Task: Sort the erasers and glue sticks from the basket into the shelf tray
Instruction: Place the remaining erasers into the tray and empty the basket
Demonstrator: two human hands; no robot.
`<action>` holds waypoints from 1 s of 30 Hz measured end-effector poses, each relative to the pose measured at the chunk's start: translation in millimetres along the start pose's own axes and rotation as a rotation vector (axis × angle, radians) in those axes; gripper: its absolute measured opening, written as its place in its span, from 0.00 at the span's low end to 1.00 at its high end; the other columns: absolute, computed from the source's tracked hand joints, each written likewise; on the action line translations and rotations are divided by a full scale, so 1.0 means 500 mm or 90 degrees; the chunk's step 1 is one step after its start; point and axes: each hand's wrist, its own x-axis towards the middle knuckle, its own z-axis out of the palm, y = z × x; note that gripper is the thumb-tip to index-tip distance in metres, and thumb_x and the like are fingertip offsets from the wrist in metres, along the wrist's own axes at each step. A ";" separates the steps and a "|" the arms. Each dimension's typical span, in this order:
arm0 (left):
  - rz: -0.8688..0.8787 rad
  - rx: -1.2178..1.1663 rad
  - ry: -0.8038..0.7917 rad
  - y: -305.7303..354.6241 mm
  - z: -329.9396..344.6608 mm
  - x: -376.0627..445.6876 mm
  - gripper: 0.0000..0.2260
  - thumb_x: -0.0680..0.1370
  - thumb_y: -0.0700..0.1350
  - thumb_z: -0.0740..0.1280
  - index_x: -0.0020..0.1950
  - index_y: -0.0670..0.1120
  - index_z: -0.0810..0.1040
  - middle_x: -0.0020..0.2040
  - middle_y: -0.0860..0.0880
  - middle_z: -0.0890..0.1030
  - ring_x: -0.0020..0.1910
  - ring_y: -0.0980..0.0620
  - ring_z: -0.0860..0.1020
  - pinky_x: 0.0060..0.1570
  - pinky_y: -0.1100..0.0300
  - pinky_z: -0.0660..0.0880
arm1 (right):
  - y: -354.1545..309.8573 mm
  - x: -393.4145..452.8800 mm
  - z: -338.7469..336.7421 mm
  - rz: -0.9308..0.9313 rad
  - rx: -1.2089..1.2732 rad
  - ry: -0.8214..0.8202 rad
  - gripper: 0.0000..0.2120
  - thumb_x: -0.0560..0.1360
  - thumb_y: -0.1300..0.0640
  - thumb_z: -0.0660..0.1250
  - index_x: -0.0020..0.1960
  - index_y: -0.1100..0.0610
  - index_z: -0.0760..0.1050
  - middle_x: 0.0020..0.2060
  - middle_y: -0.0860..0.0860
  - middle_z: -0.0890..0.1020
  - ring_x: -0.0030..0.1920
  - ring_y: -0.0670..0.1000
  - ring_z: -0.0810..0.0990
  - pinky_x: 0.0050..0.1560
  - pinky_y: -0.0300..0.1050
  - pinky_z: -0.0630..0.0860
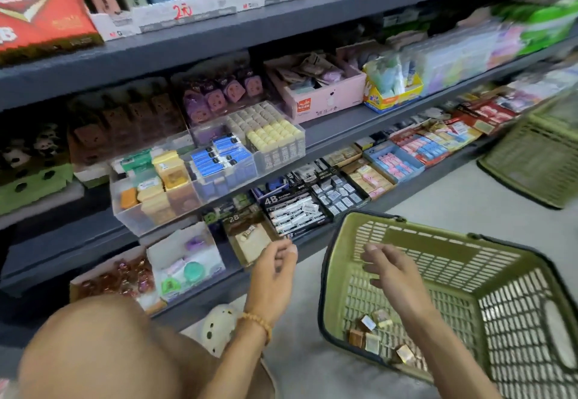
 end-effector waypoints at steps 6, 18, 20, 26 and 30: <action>-0.089 0.083 -0.068 -0.094 0.136 0.036 0.07 0.82 0.48 0.60 0.57 0.49 0.75 0.51 0.53 0.78 0.50 0.55 0.77 0.51 0.62 0.69 | 0.091 0.038 -0.083 0.036 -0.099 0.010 0.06 0.83 0.51 0.60 0.50 0.49 0.76 0.50 0.50 0.82 0.54 0.52 0.80 0.62 0.58 0.74; -0.064 0.228 -0.042 -0.179 0.246 0.090 0.04 0.81 0.51 0.60 0.54 0.53 0.69 0.51 0.53 0.76 0.48 0.53 0.74 0.46 0.62 0.65 | 0.356 0.238 -0.114 0.169 -0.414 -0.228 0.23 0.81 0.50 0.64 0.72 0.59 0.70 0.67 0.55 0.77 0.63 0.54 0.77 0.60 0.44 0.73; -0.064 0.277 -0.050 -0.195 0.246 0.094 0.08 0.81 0.53 0.58 0.48 0.51 0.71 0.44 0.50 0.76 0.45 0.51 0.74 0.42 0.60 0.63 | 0.398 0.268 -0.096 0.186 -0.426 -0.298 0.31 0.77 0.44 0.69 0.75 0.55 0.67 0.66 0.53 0.77 0.65 0.54 0.76 0.66 0.48 0.73; -0.095 0.280 -0.051 -0.197 0.250 0.093 0.12 0.79 0.57 0.56 0.44 0.51 0.71 0.39 0.51 0.75 0.40 0.54 0.73 0.40 0.58 0.63 | 0.485 0.286 -0.071 0.001 -0.674 -0.455 0.36 0.67 0.31 0.68 0.71 0.44 0.70 0.65 0.48 0.73 0.69 0.57 0.67 0.65 0.52 0.62; -0.122 0.273 -0.044 -0.199 0.254 0.094 0.12 0.80 0.56 0.58 0.44 0.51 0.72 0.38 0.51 0.75 0.40 0.52 0.73 0.40 0.56 0.65 | 0.480 0.293 -0.057 -0.009 -0.563 -0.534 0.27 0.69 0.51 0.78 0.66 0.50 0.76 0.56 0.45 0.74 0.61 0.53 0.73 0.57 0.39 0.66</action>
